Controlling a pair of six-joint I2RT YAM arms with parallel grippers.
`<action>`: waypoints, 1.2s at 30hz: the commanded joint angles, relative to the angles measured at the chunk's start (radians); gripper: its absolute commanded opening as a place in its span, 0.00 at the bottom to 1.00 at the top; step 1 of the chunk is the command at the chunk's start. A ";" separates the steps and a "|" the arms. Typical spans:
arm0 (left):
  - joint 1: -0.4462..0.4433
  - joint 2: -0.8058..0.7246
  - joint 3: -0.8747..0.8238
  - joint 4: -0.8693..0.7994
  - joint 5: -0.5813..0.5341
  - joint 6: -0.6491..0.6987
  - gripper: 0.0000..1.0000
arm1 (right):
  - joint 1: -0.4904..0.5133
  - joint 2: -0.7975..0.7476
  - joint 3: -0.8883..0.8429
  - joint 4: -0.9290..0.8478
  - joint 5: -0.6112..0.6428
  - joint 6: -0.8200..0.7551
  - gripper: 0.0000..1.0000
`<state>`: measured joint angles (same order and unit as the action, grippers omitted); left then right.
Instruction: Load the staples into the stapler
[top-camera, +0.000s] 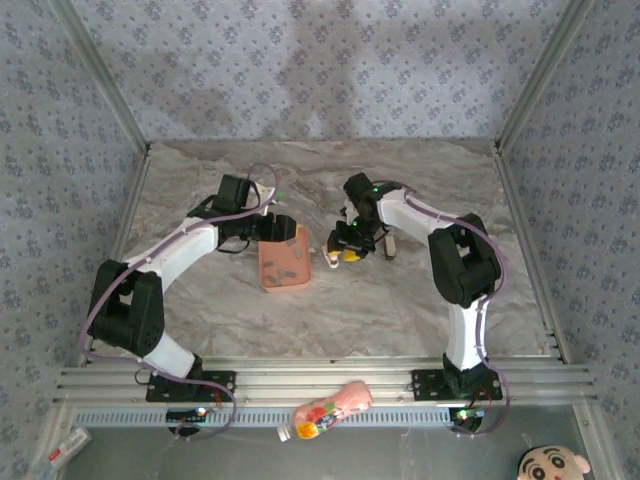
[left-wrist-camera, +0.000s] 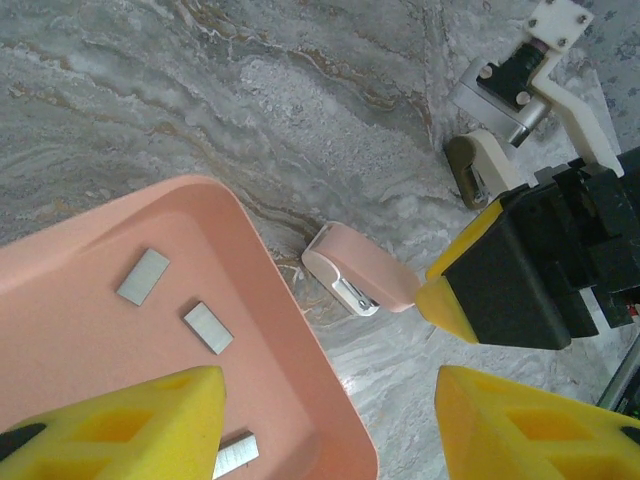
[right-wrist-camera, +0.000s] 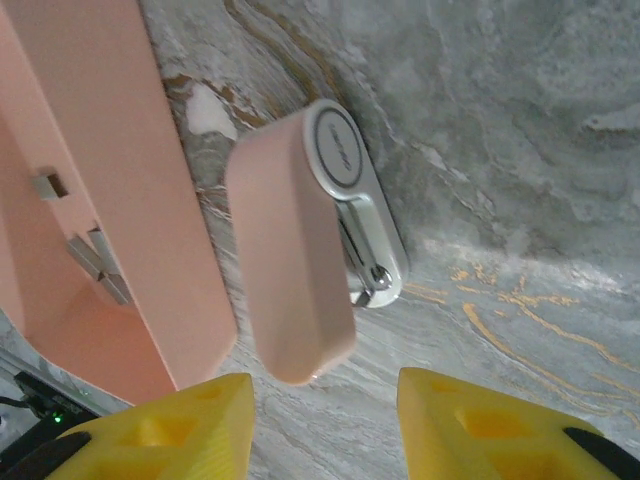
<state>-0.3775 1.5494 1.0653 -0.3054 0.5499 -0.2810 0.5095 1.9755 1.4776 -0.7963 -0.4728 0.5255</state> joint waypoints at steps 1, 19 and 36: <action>0.001 -0.003 0.004 0.025 0.015 0.020 0.58 | 0.003 0.029 0.038 -0.038 -0.024 0.001 0.42; 0.002 0.035 0.025 0.016 0.016 0.029 0.58 | 0.010 0.093 -0.044 -0.024 0.096 0.033 0.19; 0.002 -0.002 0.006 0.022 -0.087 -0.023 0.58 | 0.046 0.000 0.174 -0.184 0.276 -0.046 0.42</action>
<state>-0.3775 1.5764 1.0653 -0.2935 0.5083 -0.2840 0.5415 2.0171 1.5944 -0.8982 -0.2905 0.5121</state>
